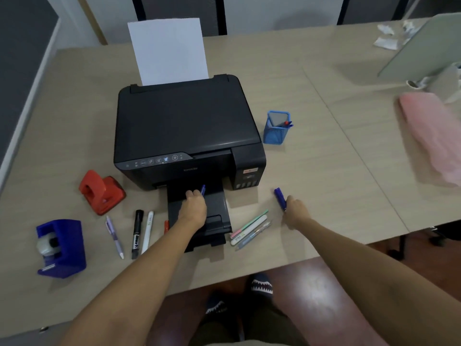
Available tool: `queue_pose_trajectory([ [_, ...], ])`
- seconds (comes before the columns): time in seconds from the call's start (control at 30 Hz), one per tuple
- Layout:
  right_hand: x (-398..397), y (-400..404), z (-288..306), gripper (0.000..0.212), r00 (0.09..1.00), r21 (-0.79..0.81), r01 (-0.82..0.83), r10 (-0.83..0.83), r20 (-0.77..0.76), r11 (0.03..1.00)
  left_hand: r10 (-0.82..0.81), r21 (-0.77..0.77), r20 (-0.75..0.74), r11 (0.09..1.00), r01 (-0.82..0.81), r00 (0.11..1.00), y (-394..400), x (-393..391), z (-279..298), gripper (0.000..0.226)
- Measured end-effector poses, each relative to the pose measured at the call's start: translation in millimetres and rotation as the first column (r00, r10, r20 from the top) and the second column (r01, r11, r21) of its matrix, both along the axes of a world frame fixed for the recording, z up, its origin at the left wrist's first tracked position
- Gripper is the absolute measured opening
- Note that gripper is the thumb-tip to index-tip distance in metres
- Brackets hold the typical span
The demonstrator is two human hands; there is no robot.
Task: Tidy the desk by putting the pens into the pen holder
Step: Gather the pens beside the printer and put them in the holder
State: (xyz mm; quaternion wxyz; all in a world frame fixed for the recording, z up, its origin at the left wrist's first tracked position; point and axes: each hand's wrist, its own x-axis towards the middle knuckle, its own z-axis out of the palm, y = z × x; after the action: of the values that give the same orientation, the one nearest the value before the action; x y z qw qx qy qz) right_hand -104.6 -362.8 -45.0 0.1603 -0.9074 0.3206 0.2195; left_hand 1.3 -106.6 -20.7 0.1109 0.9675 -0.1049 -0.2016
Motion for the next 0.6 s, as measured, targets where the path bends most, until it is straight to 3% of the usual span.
queue_pose_trajectory([
  [0.1, 1.4, -16.5, 11.1, 0.033, 0.995, 0.079, 0.095, -0.091, -0.051, 0.992, -0.18, -0.082, 0.036, 0.98, 0.182, 0.983, -15.7, -5.4, 1.7, 0.023],
  [0.17, 2.1, -29.3, 14.2, 0.018, 0.981, 0.17, 0.191, -0.194, 0.003, 0.967, -0.313, -0.109, 0.024, 0.943, 0.313, 0.95, -36.3, -14.8, 5.0, 0.023],
  [0.23, 2.9, -41.3, 15.1, 0.015, 0.949, 0.262, 0.285, -0.31, 0.059, 0.922, -0.396, -0.093, -0.044, 0.915, 0.391, 0.917, -60.8, -26.7, 7.0, 0.022],
  [0.43, 5.1, -64.3, 15.2, 0.022, 0.843, 0.485, 0.395, -0.517, 0.146, 0.781, -0.43, 0.088, -0.172, 0.889, 0.449, 0.886, -110.1, -40.4, -12.3, 0.022],
  [0.6, 10.8, -80.9, 16.7, 0.018, 0.803, 0.548, 0.412, -0.574, 0.16, 0.728, -0.418, 0.081, -0.193, 0.895, 0.439, 0.888, -123.5, -37.3, -18.5, 0.021],
])
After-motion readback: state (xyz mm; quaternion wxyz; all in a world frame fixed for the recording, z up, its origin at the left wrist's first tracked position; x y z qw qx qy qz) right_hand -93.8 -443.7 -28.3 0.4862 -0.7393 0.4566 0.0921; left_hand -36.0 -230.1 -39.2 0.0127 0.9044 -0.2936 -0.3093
